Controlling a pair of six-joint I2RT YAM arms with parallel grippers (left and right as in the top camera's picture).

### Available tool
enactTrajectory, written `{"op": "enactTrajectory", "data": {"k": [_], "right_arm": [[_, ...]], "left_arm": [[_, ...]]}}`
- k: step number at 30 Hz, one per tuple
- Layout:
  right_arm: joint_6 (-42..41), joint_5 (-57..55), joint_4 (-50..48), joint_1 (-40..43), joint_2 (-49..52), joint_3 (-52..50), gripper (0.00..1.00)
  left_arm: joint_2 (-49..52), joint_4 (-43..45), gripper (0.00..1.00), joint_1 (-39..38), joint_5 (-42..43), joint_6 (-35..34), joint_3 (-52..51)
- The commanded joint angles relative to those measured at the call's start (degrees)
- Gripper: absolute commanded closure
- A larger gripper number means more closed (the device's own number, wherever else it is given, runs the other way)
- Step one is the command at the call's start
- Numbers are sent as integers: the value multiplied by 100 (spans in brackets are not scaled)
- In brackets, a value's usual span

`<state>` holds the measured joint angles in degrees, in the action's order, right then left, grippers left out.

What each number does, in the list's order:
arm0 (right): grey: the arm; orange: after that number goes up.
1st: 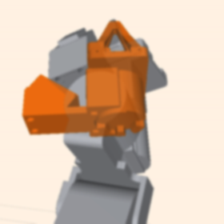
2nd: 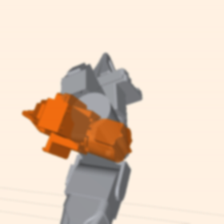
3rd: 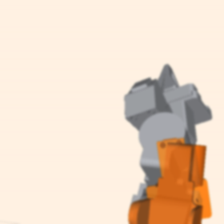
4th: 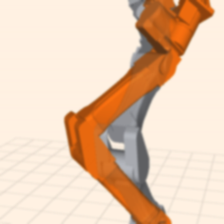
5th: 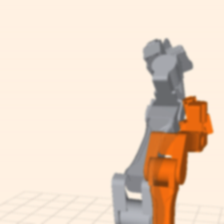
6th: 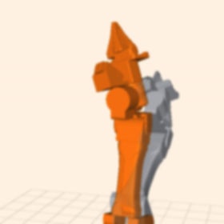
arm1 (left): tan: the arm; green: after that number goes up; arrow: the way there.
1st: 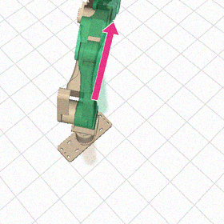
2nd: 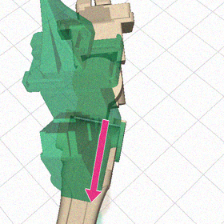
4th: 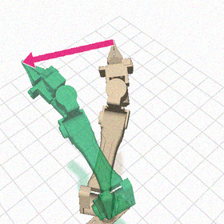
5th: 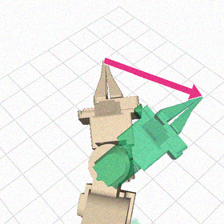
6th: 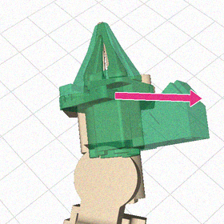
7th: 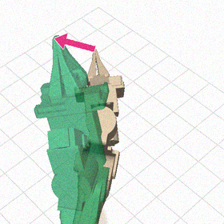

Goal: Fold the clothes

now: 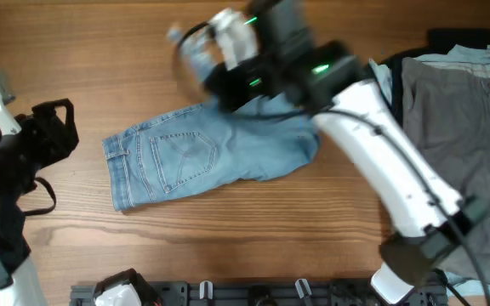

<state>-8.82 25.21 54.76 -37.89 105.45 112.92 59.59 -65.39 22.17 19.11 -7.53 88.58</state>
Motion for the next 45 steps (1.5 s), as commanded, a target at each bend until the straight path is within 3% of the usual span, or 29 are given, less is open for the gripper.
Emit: {"op": "enactTrajectory", "data": {"k": [1,4,11,12,14,15,16,18,23,24,26,28,30,31,38,41,45], "right_arm": [[-350,-691,-260,-640,739,98,96],[-566,-931,-323,-914,1274,98,96],[-619,-212,-461,-1305,2041,98,94],[-616,-216,-496,-1370,2059,98,91],[-601,-216,-562,-1475,2072,98,68],[-457,-197,-605,-1534,2072,98,52],[-310,-197,-651,-1582,2068,98,44],[-280,-201,-673,-1589,2052,98,40],[-656,-485,-374,-1189,1803,98,43],[-682,-549,-223,-1029,1725,98,45],[-708,-643,170,-614,1565,98,60],[-752,-662,568,-177,1471,98,82],[-704,-702,1115,339,1453,98,93],[-621,-785,1388,575,1456,96,96],[-105,-1362,2415,1412,1565,26,95],[-101,-1342,2365,1488,1576,-483,94],[-103,-1342,1705,1488,1593,-1624,93]], "left_arm": [[-116,20,41,-4,-76,114,111],[-116,-94,39,-4,-74,114,111],[-109,-199,39,-4,-76,114,111],[-109,-199,39,-4,-76,114,111],[-109,-199,39,-4,-76,114,111],[-109,-201,38,-4,-76,114,111],[-109,-201,37,-4,-76,114,111],[-98,-229,36,-4,-79,114,111],[28,-492,36,-7,-74,114,111],[94,-595,40,-9,-68,114,109],[273,-789,48,-66,15,114,101],[542,-938,67,-221,295,114,101],[916,-1086,83,-507,424,114,83],[1130,-1130,85,-695,420,114,39],[2712,-627,92,-1679,291,114,-719],[3348,-494,96,-2041,229,136,-1078],[3786,11,96,-2354,-514,33,-1683]]}}
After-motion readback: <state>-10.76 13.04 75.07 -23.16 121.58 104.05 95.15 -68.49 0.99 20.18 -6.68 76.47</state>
